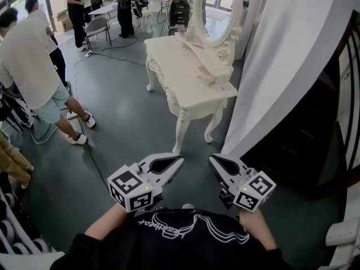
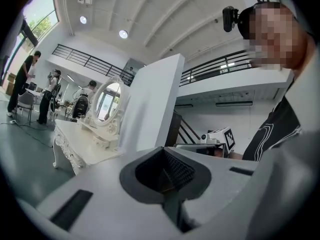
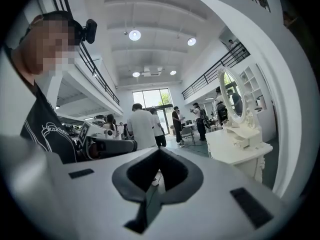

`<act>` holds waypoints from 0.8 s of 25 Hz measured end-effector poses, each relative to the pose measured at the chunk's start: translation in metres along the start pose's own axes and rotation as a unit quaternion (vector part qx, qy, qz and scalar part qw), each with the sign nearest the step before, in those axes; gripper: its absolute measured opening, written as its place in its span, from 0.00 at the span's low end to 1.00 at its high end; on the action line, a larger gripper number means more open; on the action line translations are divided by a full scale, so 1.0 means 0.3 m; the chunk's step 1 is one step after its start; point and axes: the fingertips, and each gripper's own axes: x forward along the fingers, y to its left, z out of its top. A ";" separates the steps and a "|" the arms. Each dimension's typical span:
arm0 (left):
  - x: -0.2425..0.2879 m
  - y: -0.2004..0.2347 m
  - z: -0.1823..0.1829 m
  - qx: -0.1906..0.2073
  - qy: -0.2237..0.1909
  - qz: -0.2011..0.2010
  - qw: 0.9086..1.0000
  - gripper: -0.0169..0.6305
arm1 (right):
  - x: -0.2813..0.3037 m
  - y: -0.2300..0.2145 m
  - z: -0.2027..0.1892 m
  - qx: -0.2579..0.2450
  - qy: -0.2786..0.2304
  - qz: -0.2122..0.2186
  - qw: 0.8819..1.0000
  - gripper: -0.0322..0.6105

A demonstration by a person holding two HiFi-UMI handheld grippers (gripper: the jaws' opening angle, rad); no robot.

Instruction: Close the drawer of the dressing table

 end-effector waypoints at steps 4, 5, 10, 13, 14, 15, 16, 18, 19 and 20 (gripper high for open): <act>-0.008 0.026 -0.001 -0.007 -0.001 0.003 1.000 0.03 | 0.013 -0.014 -0.019 0.008 0.011 -0.004 1.000 0.05; -0.008 0.037 -0.002 -0.006 -0.002 0.006 1.000 0.03 | 0.019 -0.019 -0.023 0.009 0.013 -0.003 1.000 0.05; 0.017 0.130 -0.017 0.013 -0.007 0.036 0.999 0.04 | 0.075 -0.079 -0.047 0.012 0.023 0.002 1.000 0.05; 0.052 0.175 -0.020 0.013 -0.003 0.030 0.999 0.19 | 0.116 -0.135 -0.053 0.019 0.026 0.010 0.999 0.05; 0.066 0.193 -0.017 0.013 -0.003 0.029 0.999 0.21 | 0.132 -0.160 -0.054 0.021 0.026 0.013 0.999 0.05; 0.081 0.214 -0.011 0.015 -0.003 0.029 0.999 0.25 | 0.149 -0.187 -0.055 0.022 0.025 0.015 0.999 0.05; 0.095 0.237 -0.006 0.016 -0.003 0.031 0.999 0.28 | 0.166 -0.216 -0.054 0.025 0.023 0.016 0.999 0.05; 0.127 0.289 0.002 0.011 -0.002 0.032 0.999 0.34 | 0.198 -0.279 -0.048 0.031 0.018 0.014 0.999 0.05; 0.146 0.319 0.007 0.008 0.000 0.031 0.999 0.36 | 0.213 -0.314 -0.044 0.034 0.016 0.012 0.999 0.05; 0.167 0.350 0.011 0.006 0.002 0.031 1.000 0.37 | 0.228 -0.349 -0.042 0.037 0.015 0.009 0.999 0.05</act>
